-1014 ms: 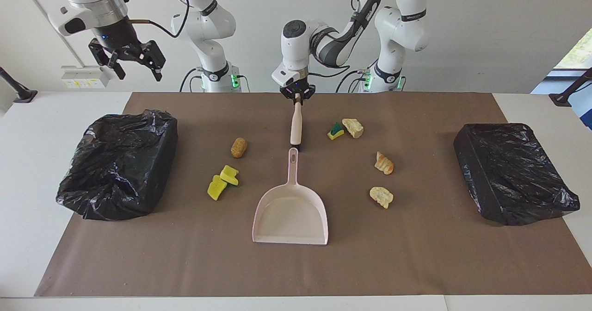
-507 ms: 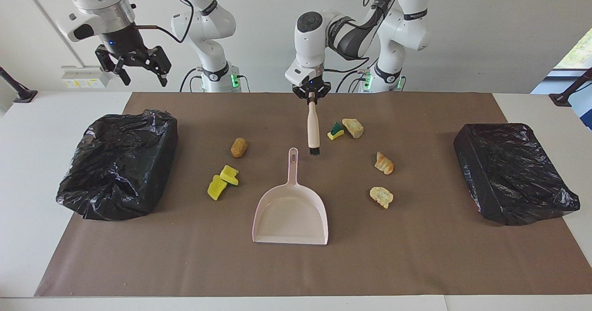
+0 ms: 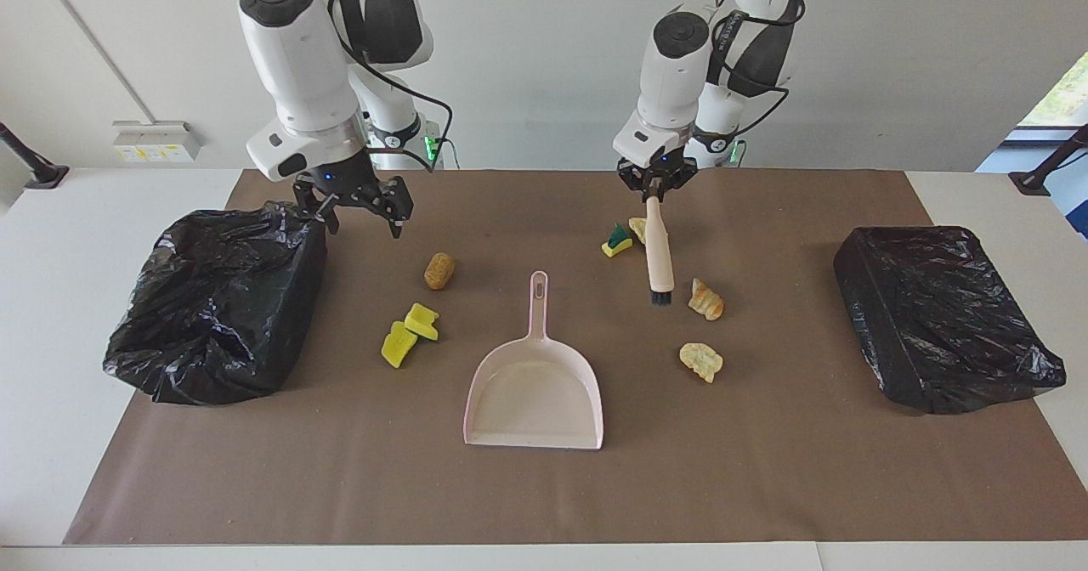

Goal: Sweep and dump trash in bin

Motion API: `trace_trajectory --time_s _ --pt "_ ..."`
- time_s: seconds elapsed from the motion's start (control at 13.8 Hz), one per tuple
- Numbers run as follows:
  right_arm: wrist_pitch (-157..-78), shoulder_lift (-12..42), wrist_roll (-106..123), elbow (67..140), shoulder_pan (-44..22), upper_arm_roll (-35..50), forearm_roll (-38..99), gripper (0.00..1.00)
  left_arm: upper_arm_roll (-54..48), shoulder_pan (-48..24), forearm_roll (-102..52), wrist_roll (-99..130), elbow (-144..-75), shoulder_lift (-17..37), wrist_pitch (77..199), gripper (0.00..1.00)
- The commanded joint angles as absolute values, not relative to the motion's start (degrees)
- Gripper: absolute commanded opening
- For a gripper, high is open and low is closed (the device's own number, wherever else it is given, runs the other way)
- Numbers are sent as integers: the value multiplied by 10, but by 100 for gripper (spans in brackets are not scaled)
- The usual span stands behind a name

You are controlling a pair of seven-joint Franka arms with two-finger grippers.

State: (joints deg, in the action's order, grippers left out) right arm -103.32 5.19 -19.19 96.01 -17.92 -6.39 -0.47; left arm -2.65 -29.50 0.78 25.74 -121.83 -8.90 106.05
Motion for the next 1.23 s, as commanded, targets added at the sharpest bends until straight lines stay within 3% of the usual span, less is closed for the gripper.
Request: trace_trajectory --time_s 0.0,0.22,0.36,0.58,0.8,1.16 --pt "-1064 81 -283 955 -215 -65 4 100 -34 -223 18 156 -1221 -81 1083 0" --pt "-1120 134 -331 952 -247 -65 4 100 -34 -147 18 8 -1216 -55 1149 0" --pt "-1141 158 -373 950 -285 -65 16 100 -33 -104 21 -92 -1173 -6 1163 0" --pt "-1148 177 -401 950 -329 -64 32 100 -34 -77 75 -187 -1113 67 1185 0" --pt "-1177 202 -397 955 -337 -62 45 100 -34 -55 76 -261 -1101 97 1241 0" --pt "-1220 242 -386 957 -356 -62 45 100 -35 -45 108 -311 -1070 144 1236 0"
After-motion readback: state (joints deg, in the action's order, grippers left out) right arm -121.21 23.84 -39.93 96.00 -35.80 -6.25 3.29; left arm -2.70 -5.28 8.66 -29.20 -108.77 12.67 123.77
